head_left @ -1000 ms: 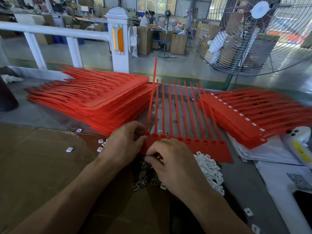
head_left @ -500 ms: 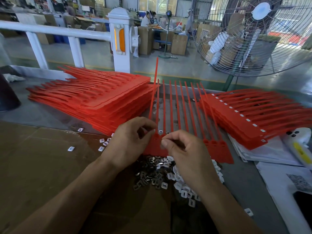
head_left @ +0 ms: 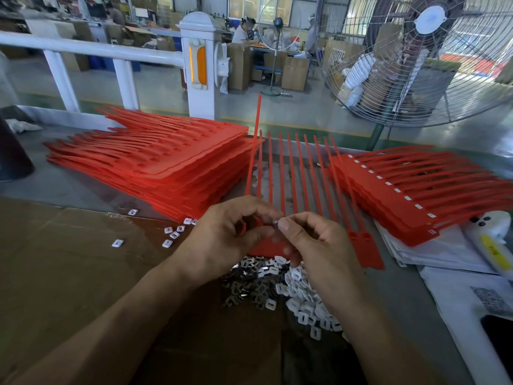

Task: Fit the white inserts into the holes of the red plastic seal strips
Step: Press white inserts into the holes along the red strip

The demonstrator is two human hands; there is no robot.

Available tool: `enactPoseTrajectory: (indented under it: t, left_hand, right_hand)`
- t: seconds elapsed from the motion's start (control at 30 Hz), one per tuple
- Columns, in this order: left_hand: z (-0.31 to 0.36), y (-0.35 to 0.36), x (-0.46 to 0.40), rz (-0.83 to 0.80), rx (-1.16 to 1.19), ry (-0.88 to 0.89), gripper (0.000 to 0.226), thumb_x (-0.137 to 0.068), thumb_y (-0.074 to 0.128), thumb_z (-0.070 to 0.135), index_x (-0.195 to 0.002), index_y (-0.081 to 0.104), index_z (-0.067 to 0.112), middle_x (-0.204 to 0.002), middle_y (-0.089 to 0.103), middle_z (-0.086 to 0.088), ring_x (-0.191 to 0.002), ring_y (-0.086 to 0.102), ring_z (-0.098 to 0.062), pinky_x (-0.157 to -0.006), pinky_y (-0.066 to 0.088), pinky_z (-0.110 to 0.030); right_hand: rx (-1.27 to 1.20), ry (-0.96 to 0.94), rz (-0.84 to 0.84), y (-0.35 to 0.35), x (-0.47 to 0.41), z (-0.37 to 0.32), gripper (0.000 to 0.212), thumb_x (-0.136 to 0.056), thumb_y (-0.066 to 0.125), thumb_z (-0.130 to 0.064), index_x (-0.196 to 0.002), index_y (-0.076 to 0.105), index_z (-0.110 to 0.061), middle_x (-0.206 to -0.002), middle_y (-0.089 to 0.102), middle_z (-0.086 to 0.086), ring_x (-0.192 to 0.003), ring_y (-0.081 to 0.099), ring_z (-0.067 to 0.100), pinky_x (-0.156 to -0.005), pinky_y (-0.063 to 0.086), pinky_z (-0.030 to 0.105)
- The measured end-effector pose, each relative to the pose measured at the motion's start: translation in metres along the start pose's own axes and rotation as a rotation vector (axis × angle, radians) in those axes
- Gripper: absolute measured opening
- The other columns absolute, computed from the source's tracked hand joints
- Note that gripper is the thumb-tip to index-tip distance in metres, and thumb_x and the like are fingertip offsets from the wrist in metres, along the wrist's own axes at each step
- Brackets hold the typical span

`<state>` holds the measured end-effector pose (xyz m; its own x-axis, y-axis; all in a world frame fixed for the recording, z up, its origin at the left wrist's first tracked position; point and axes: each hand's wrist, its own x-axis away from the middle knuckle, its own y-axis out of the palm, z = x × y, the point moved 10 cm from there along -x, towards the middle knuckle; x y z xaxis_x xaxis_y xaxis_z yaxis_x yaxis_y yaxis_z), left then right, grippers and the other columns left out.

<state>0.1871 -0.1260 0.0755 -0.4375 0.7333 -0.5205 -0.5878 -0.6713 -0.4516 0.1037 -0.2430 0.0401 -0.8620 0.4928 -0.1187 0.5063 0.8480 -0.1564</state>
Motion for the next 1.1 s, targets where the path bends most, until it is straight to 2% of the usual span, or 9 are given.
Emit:
enactPoseTrajectory:
  t: [0.07,0.13,0.4,0.53,0.67,0.83,1.1]
  left_hand:
    - [0.001,0.0,0.0,0.003,-0.02,0.013,0.022,-0.089,0.076,0.01,-0.105,0.072,0.024,-0.095,0.072,0.003,-0.083,0.069,-0.02,-0.072,0.056,-0.035]
    - [0.0,0.0,0.0,0.006,-0.024,0.015,0.018,-0.089,0.077,0.014,-0.102,0.071,0.025,-0.094,0.072,0.005,-0.079,0.068,-0.019,-0.067,0.054,-0.03]
    - [-0.011,0.002,0.001,-0.021,-0.003,-0.059,0.009,-0.092,0.075,0.018,-0.097,0.07,0.024,-0.092,0.075,0.004,-0.085,0.072,-0.023,-0.076,0.057,-0.046]
    - [-0.006,0.002,0.001,-0.016,-0.007,-0.04,0.012,-0.091,0.075,0.018,-0.099,0.07,0.026,-0.092,0.073,0.004,-0.079,0.068,-0.02,-0.07,0.054,-0.031]
    - [-0.005,0.002,0.002,0.003,-0.028,-0.036,0.019,-0.086,0.08,0.021,-0.1,0.071,0.028,-0.092,0.069,0.005,-0.07,0.062,-0.016,-0.062,0.048,-0.022]
    - [-0.004,0.003,0.003,0.055,-0.075,-0.044,0.019,-0.085,0.081,0.019,-0.098,0.069,0.028,-0.089,0.068,0.006,-0.07,0.061,-0.016,-0.061,0.046,-0.018]
    - [0.004,0.002,0.001,0.054,-0.099,0.015,0.02,-0.094,0.071,0.014,-0.111,0.072,0.024,-0.093,0.071,0.006,-0.081,0.067,-0.016,-0.067,0.045,-0.016]
  right_hand:
    - [-0.012,0.005,-0.006,0.001,0.0,0.001,0.013,-0.098,0.067,-0.034,-0.09,0.075,-0.028,-0.071,0.07,-0.009,-0.065,0.063,0.003,-0.059,0.05,0.018]
    - [-0.017,0.012,-0.004,0.002,0.0,0.002,0.013,-0.098,0.067,-0.034,-0.09,0.075,-0.029,-0.071,0.07,-0.009,-0.065,0.063,0.004,-0.06,0.051,0.018]
    - [-0.032,0.024,0.0,0.001,0.0,0.004,0.013,-0.099,0.068,-0.028,-0.089,0.076,-0.024,-0.068,0.069,-0.006,-0.058,0.06,0.006,-0.056,0.05,0.019]
    - [-0.025,0.019,0.009,0.001,0.001,0.003,0.013,-0.099,0.067,-0.028,-0.09,0.076,-0.025,-0.071,0.071,-0.007,-0.06,0.061,0.004,-0.056,0.05,0.019]
    - [-0.016,0.023,0.028,-0.001,0.002,0.003,0.015,-0.099,0.067,-0.036,-0.088,0.075,-0.03,-0.064,0.065,-0.005,-0.054,0.057,0.005,-0.055,0.048,0.017]
    - [-0.036,0.034,0.049,-0.002,0.002,0.003,0.017,-0.098,0.068,-0.036,-0.084,0.075,-0.032,-0.066,0.068,-0.006,-0.054,0.06,0.002,-0.054,0.048,0.014]
    - [-0.067,0.026,0.027,-0.002,0.001,0.002,0.016,-0.098,0.068,-0.035,-0.087,0.077,-0.029,-0.07,0.07,-0.003,-0.06,0.063,0.007,-0.056,0.05,0.018]
